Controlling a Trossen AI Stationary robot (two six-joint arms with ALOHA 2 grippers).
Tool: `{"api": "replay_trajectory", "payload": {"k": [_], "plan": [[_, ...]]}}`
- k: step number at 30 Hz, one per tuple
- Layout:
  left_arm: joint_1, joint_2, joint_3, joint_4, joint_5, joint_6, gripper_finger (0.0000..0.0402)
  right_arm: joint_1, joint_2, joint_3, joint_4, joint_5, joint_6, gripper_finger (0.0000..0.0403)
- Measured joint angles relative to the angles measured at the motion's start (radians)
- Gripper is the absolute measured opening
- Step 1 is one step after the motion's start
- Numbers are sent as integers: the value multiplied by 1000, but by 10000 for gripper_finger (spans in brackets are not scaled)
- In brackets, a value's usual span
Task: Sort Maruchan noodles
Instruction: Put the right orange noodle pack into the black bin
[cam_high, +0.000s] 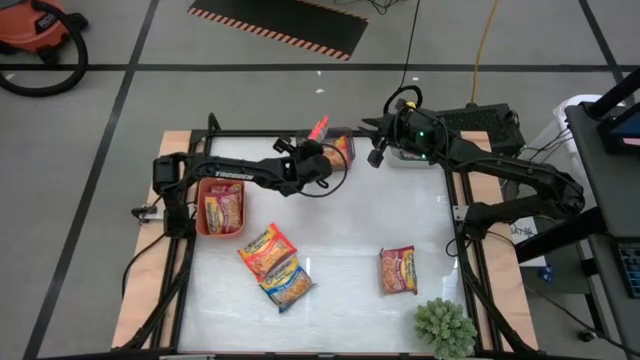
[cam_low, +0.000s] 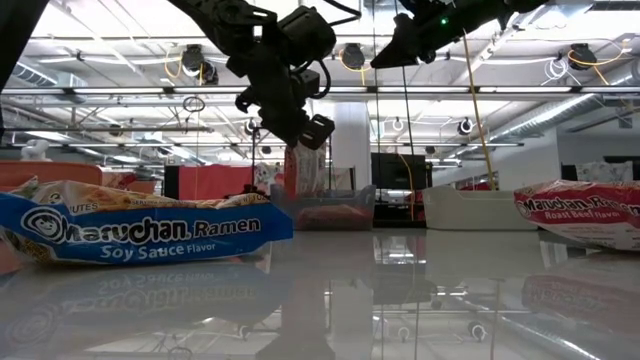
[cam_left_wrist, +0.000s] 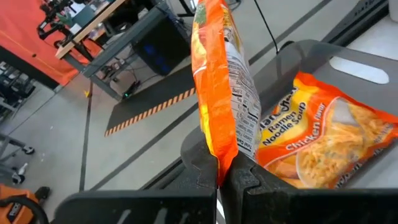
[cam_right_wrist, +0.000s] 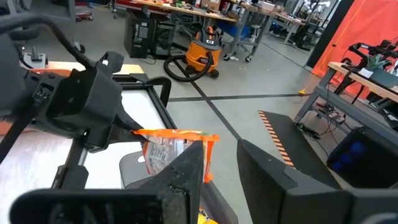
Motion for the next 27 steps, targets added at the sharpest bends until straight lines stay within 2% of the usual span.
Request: {"api": "replay_trajectory", "payload": {"k": [9, 21, 27], "plan": [[-11, 0, 0, -67, 18, -87, 1, 1, 0, 0, 0, -1, 1, 91], [11, 0, 0, -86, -38, -156, 1, 3, 0, 0, 0, -1, 12, 91], [33, 27, 0, -80, 52, -174, 1, 3, 0, 0, 0, -1, 7, 91]]}}
